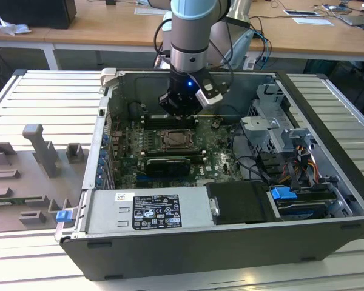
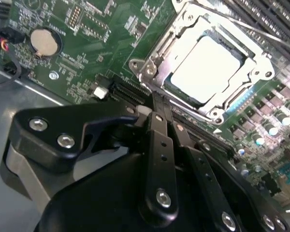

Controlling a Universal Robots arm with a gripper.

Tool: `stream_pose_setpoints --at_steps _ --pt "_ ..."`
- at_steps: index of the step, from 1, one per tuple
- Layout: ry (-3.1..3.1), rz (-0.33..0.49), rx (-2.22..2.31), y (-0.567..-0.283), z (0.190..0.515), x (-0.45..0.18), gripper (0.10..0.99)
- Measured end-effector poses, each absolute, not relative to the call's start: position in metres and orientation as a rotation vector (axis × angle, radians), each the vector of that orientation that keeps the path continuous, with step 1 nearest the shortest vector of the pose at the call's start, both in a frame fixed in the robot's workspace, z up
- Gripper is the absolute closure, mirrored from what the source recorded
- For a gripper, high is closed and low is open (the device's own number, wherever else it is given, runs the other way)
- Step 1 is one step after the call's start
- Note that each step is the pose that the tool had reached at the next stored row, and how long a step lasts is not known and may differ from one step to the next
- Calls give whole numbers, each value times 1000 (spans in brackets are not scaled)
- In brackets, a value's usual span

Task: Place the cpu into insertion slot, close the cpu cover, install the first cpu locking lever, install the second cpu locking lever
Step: 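Install the first cpu locking lever, then install the second cpu locking lever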

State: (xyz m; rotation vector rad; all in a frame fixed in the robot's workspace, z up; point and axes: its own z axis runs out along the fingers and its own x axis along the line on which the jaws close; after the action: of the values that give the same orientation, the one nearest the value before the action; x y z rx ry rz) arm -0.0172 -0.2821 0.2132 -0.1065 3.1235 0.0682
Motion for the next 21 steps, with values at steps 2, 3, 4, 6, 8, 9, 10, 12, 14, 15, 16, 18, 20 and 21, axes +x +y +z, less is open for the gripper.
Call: stream_pose_setpoints --at_steps 2,3,4,6,8,9,10,12,14,15,16,18,20,21 --pt "3124 68 -106 -283 213 -17 980" --pt "3124 68 -106 -284 213 -17 980" --pt "3124 68 -106 -284 213 -17 980" --pt "3124 68 -106 -285 213 -17 980" --pt "3124 68 -106 -285 213 -17 980" --pt "3124 68 -106 -285 213 -17 980" --pt "3124 68 -106 -286 213 -17 980" --pt "3124 68 -106 -286 213 -17 980" --pt "3124 68 -106 -287 213 -17 980" --pt "3124 68 -106 -287 213 -17 980" --pt "3124 68 -106 -287 213 -17 980" --pt "3124 68 -106 -288 213 -17 980" --pt "3124 68 -106 -288 213 -17 980" --pt "3124 68 -106 -289 213 -17 980"
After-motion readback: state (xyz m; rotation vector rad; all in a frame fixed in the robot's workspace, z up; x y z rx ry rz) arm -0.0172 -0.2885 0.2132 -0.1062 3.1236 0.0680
